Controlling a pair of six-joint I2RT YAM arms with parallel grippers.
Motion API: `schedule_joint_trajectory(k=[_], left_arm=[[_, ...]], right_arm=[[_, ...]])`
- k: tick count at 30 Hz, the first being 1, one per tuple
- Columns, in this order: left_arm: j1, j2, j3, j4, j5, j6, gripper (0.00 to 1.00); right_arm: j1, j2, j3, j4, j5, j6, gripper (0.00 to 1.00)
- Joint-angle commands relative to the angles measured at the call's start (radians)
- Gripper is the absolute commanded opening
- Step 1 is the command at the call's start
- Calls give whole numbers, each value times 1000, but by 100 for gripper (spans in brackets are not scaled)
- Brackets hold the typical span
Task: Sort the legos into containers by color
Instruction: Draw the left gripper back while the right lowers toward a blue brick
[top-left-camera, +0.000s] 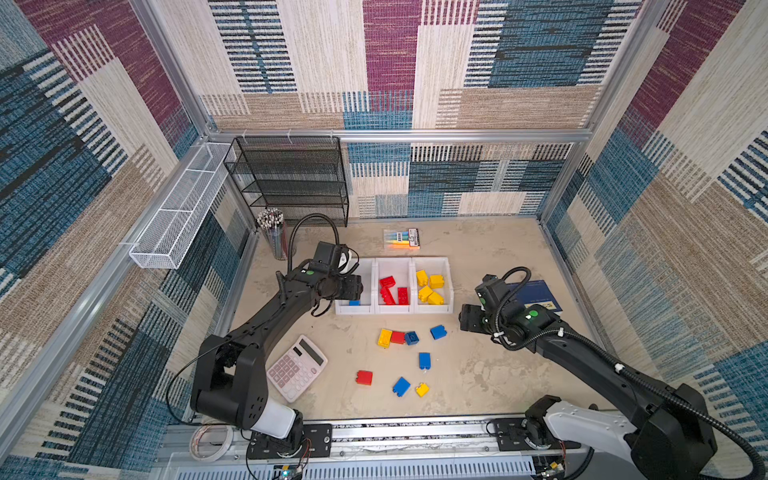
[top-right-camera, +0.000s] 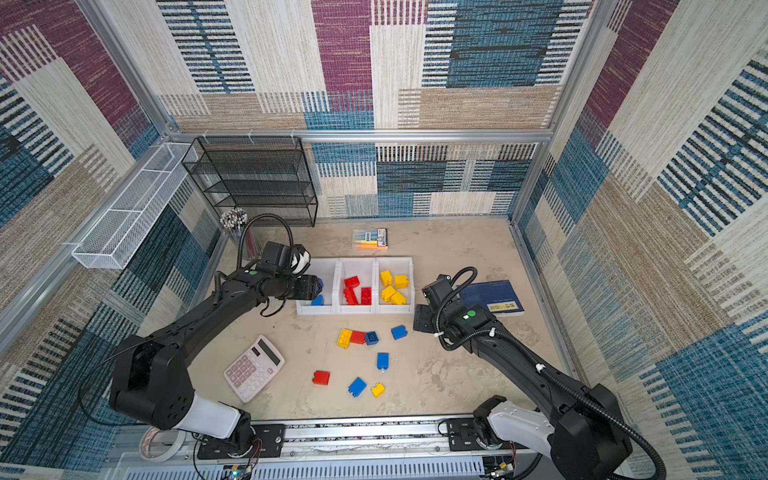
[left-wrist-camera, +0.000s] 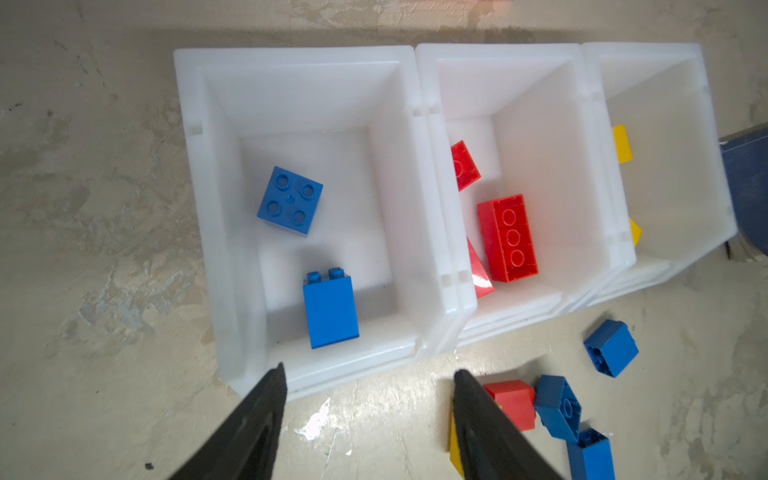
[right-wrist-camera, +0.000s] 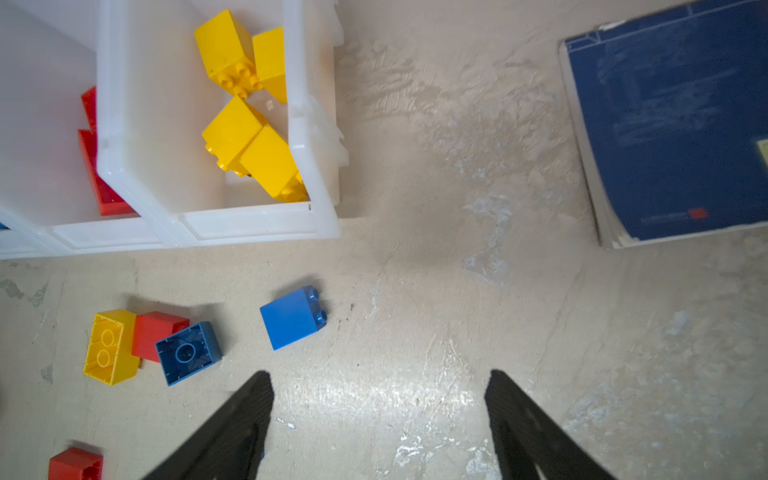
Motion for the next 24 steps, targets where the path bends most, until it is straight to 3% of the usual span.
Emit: schedule_joint_trajectory(k=[1,7,14,24], left_arm=[[2,-67,-69,36,25,-72,66],[2,-193,-198,69,25,-133,66],[2,-260,-264,63,30,-162,66],[2,-283,-288,60,41,-171,66]], right_arm=[[9,20,-2,23,-33,5,81],[128,95,2,52,-36,60,78],[331,295,68,82,-33,140,74],[450,512,183,43,3,163,64]])
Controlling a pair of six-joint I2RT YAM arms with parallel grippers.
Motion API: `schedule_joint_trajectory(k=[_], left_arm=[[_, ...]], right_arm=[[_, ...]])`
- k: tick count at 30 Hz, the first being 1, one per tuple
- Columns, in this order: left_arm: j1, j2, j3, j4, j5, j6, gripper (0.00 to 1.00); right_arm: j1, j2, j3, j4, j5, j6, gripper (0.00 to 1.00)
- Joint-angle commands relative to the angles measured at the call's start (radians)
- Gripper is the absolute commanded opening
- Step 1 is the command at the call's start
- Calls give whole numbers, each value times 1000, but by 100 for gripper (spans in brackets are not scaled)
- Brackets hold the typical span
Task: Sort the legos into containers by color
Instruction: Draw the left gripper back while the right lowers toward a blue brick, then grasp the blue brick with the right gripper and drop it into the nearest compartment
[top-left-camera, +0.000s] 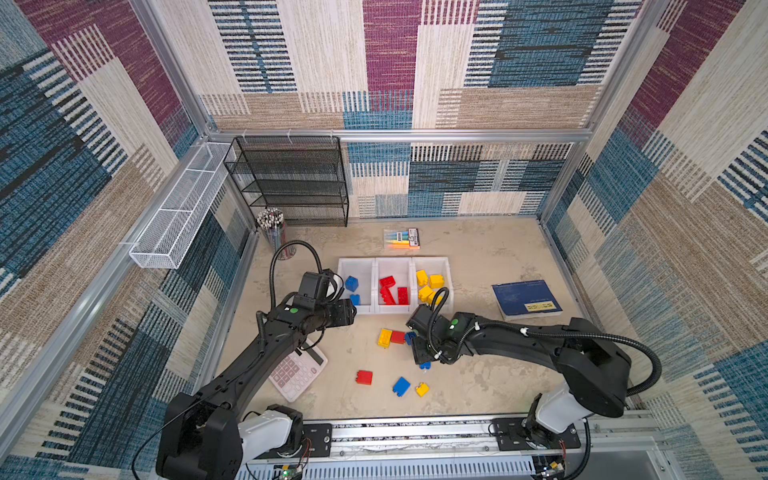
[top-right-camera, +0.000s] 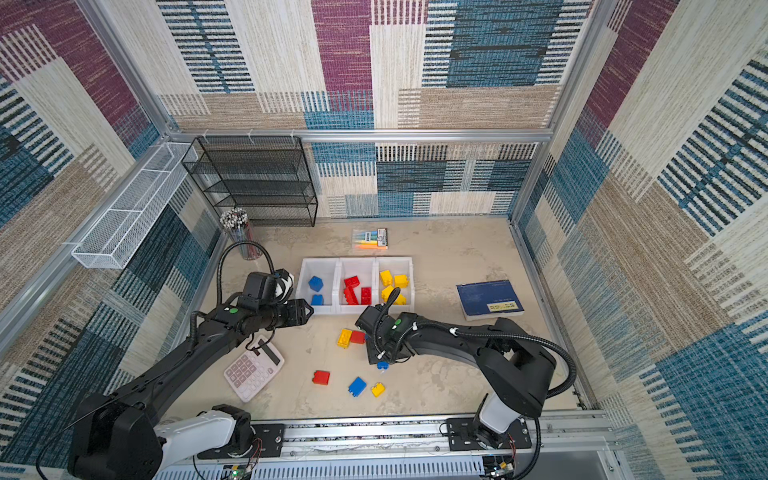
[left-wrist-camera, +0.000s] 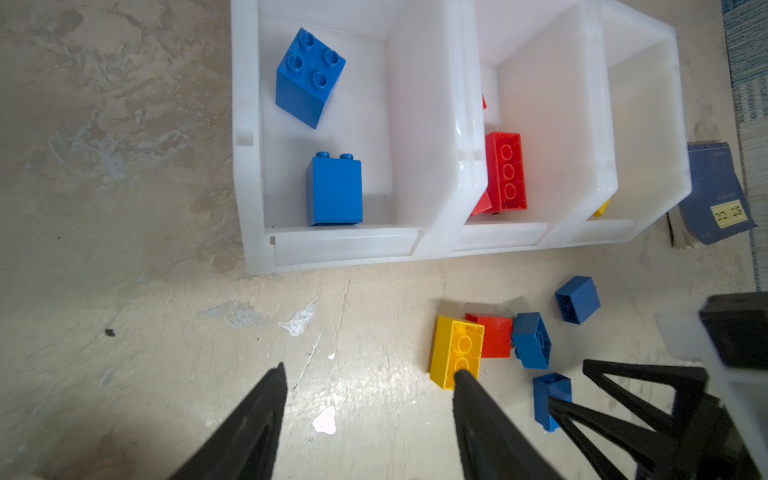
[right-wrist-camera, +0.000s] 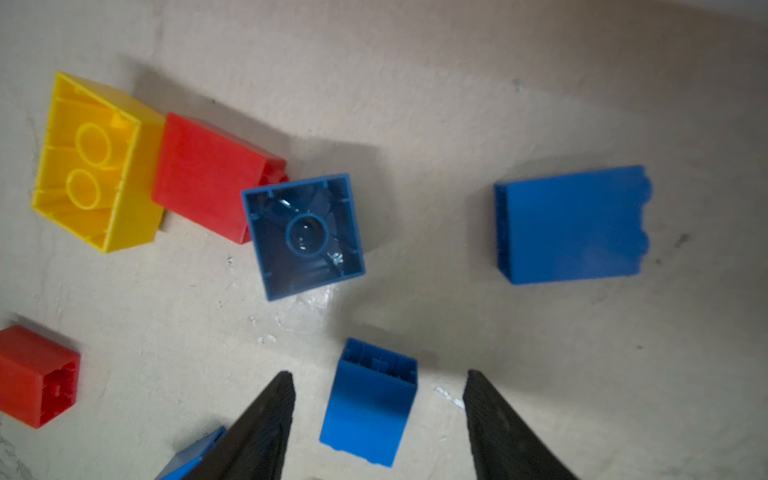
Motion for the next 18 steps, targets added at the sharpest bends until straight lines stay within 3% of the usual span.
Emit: schedule_joint_trajectory(k=[1,11,18], left_arm=[[1,-9,-5,12,9,-13,66],[1,-20,-19,13,7,-13,66],[2,-22,-22,10,7,-20,66]], right_arm=[[19,41,23,-23,32,23,63],[45,60,11,-52,52,45,40],[45,25,16,-46,60,30,35]])
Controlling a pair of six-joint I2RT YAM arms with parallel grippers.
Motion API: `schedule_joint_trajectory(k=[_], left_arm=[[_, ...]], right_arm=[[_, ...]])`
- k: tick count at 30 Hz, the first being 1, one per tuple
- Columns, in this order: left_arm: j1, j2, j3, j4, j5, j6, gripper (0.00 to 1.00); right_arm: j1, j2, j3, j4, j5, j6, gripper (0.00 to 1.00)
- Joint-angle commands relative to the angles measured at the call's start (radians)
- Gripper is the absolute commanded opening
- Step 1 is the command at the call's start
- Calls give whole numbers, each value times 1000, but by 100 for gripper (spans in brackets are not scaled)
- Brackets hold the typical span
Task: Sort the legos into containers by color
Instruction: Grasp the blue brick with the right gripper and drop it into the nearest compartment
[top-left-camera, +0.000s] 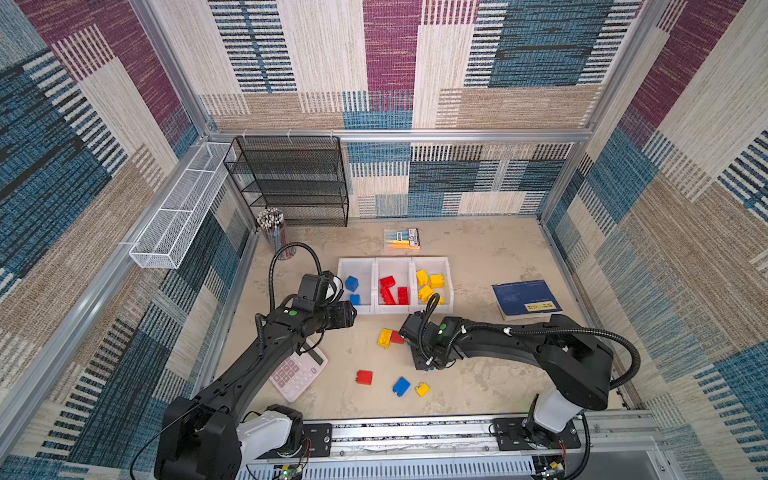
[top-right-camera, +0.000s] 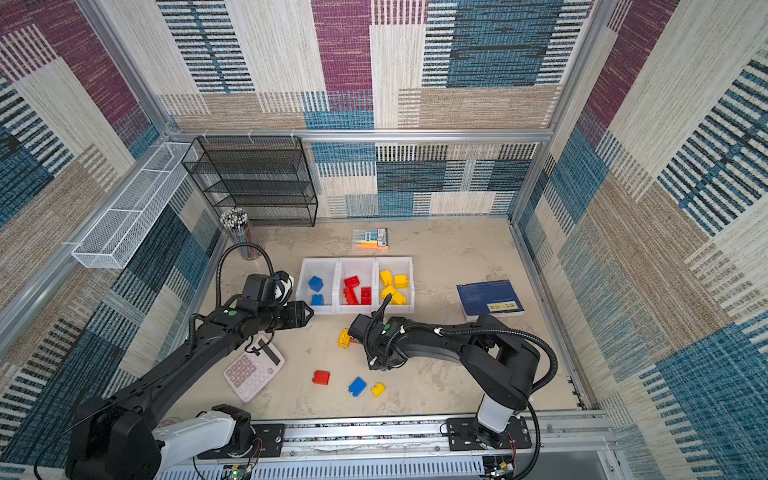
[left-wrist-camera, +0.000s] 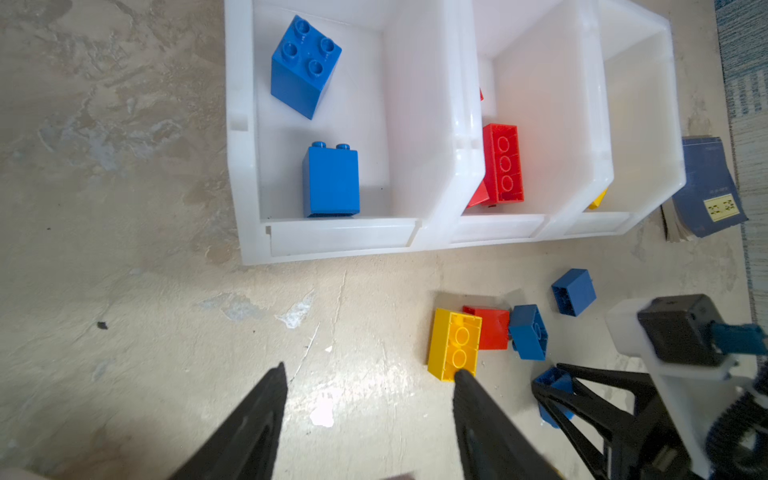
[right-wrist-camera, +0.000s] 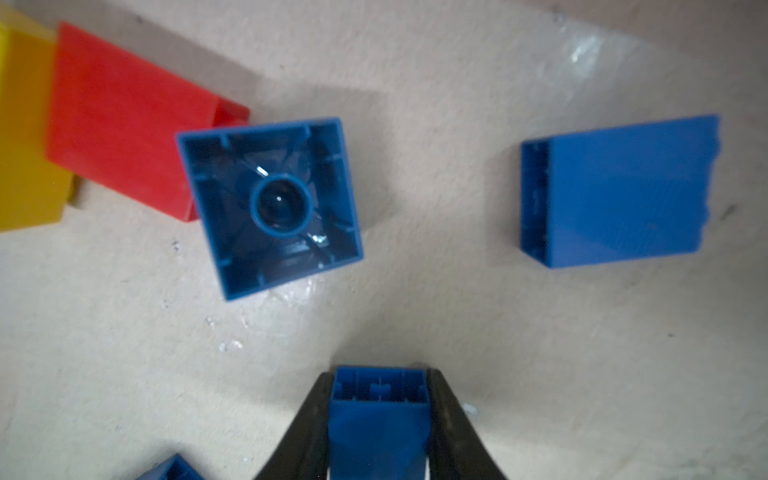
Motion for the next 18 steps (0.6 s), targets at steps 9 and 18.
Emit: schedule_joint_trajectory(k=[9,18], left_arm=[[1,-68,-18,-23,-19,-34,67],[1,-190,-70,-74,-38,-66,67]], right_arm=[[-47,6,238,35,41,-178,34],[-133,285,724,52,12,-436,33]])
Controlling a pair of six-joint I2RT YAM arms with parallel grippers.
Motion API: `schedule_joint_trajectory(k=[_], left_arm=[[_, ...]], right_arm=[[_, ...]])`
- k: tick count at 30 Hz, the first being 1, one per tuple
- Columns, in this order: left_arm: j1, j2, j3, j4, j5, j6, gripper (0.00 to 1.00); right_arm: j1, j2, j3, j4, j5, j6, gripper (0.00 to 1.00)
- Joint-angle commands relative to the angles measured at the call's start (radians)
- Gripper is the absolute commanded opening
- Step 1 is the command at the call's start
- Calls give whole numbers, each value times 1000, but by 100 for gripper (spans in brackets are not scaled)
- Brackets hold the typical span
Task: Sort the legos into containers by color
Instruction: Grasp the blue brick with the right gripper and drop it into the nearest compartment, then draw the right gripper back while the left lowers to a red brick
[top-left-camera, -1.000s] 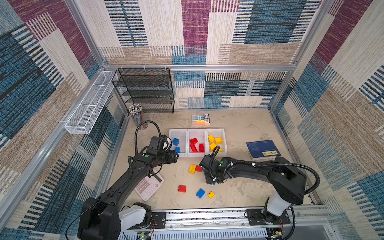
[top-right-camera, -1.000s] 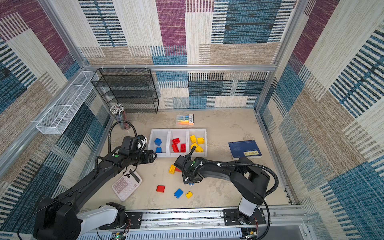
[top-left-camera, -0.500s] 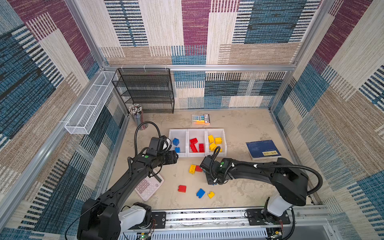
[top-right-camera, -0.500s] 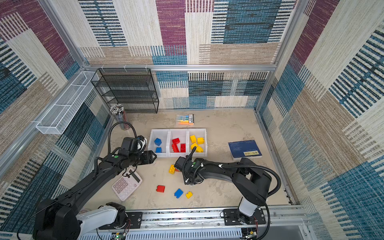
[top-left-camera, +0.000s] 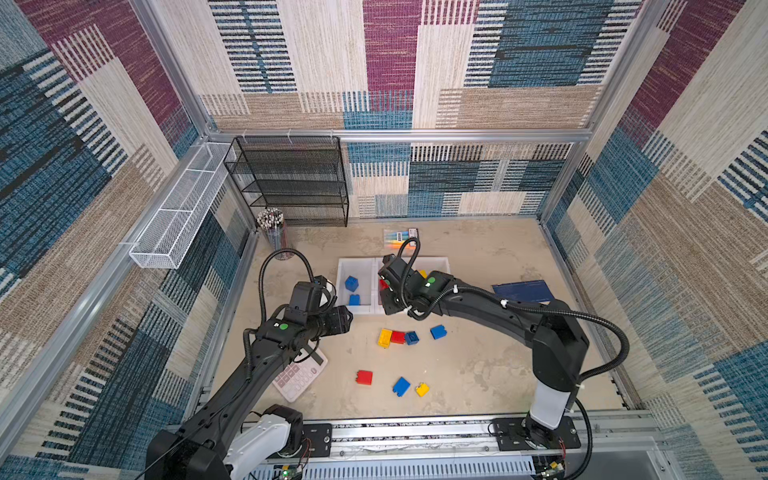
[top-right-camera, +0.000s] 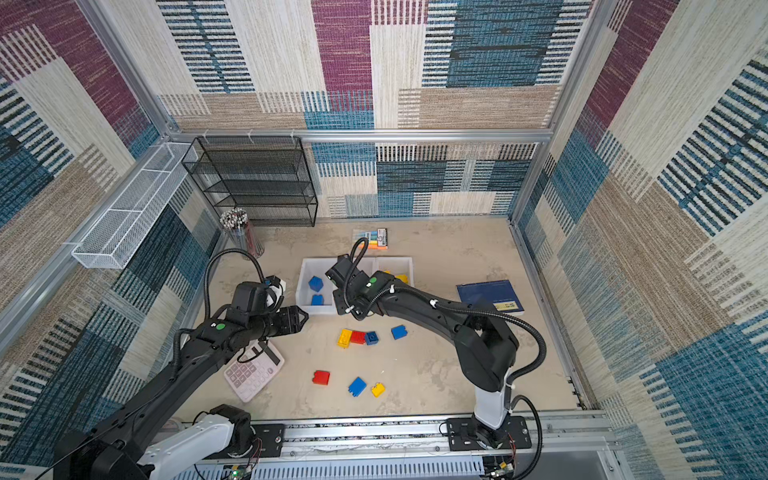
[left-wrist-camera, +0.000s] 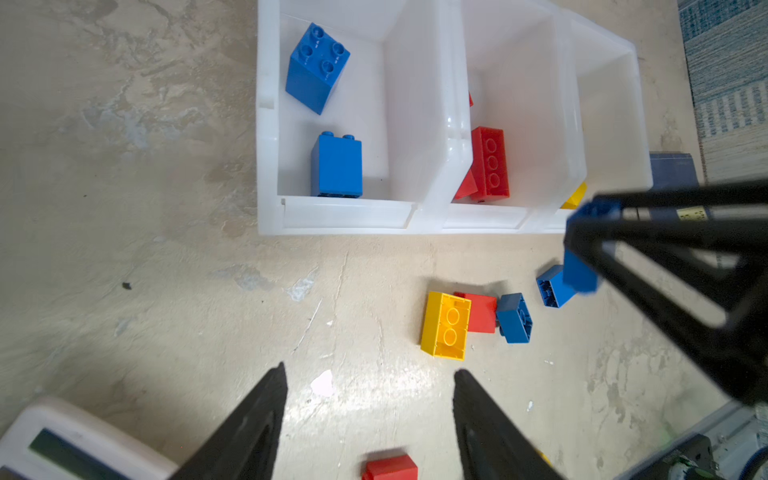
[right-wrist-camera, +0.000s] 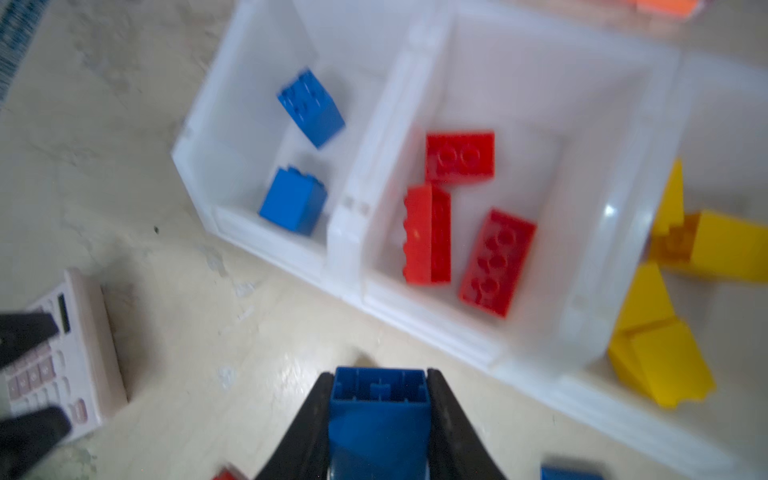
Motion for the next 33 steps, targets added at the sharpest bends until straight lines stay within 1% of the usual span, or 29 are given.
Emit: schedule_joint_trajectory(k=[1,6,9,11,13,14,15,17,22,29,33], left_arm=[[1,-35,-19,-32,-14,-28,67],[1,-77,-52,-45,-1,-61,67],[1,-92,-67,-48,3,-72,67],[1,-98,-70,-53,0,-70,67],[2,-101,-70,-54,-2,-67,67],[1,-99,-70,-55,-2,-66,67],[2,-99,-71,-54,-1,-66,67],[1,-92,-72,-52,4,-67,67],[1,-83,-70,-49,9,-67,68],[0,-74,-76,-37,32,-65,68],[-1,-66,-75,-35,42,-56,68]], right_arm=[[-6,104,158,7,-2,-135,33],[-8,274,369,-24,-24,-181,34],[-10,345,453,-51,-37,-187,34],[-11,372,480,-64,-42,-184,37],[-13,380,489,-70,-40,-178,51],[-13,377,486,-67,-39,-175,62],[-14,374,483,-65,-37,-173,69],[-14,367,482,-64,-35,-176,75],[-19,339,471,-73,-29,-174,77],[-23,249,423,-61,-12,-169,78],[-27,158,334,-43,4,-156,78]])
